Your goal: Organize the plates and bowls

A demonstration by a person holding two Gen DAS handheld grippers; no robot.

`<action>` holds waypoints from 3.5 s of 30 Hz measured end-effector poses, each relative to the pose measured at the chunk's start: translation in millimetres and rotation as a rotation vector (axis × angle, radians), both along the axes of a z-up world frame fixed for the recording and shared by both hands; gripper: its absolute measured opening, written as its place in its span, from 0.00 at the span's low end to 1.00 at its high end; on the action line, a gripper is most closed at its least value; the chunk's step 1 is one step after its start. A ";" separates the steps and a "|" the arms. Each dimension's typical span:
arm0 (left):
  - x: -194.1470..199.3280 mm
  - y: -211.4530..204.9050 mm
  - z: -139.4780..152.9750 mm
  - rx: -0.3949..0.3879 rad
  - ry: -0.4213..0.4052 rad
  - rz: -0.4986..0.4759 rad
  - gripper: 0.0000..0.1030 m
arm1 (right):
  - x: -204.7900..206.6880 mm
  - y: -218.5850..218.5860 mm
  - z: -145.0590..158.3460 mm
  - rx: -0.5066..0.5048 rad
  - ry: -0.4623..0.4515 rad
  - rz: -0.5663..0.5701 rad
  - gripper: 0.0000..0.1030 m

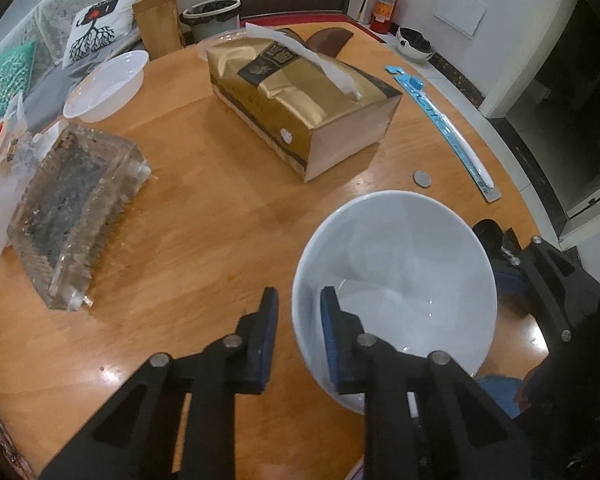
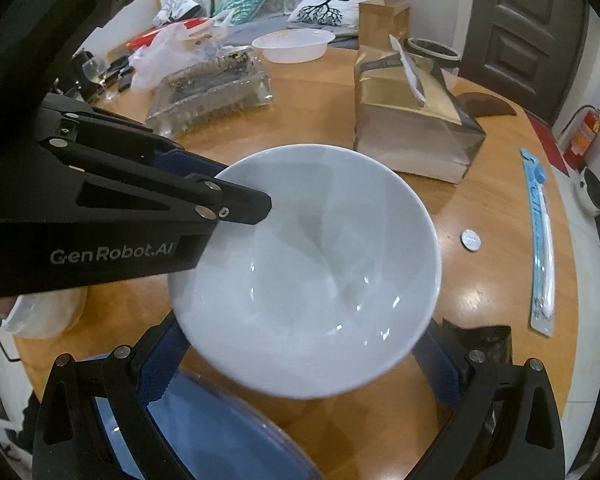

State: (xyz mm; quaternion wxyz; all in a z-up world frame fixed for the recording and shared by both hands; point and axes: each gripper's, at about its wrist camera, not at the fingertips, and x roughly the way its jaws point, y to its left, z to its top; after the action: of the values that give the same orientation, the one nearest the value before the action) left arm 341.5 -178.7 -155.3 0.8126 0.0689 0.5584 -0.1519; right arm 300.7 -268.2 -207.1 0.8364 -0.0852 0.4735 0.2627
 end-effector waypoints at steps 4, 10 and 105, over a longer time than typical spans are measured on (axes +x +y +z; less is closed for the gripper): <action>0.6 -3.7 -2.0 0.006 -0.004 -0.009 0.09 | 3.7 3.7 -1.9 -0.007 0.001 0.015 0.96; -3.3 -5.6 0.0 0.025 -0.010 -0.023 0.09 | -0.8 5.2 -1.6 -0.018 -0.016 0.013 0.94; -161.4 187.5 32.0 0.056 -0.020 0.105 0.12 | -146.8 197.5 54.8 -0.183 -0.062 0.279 0.97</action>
State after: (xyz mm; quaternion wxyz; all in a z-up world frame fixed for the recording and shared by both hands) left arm 180.1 8.9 -123.3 0.8228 0.0636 0.5571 -0.0927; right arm 153.9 -70.7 -152.3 0.7949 -0.2338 0.4530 0.3291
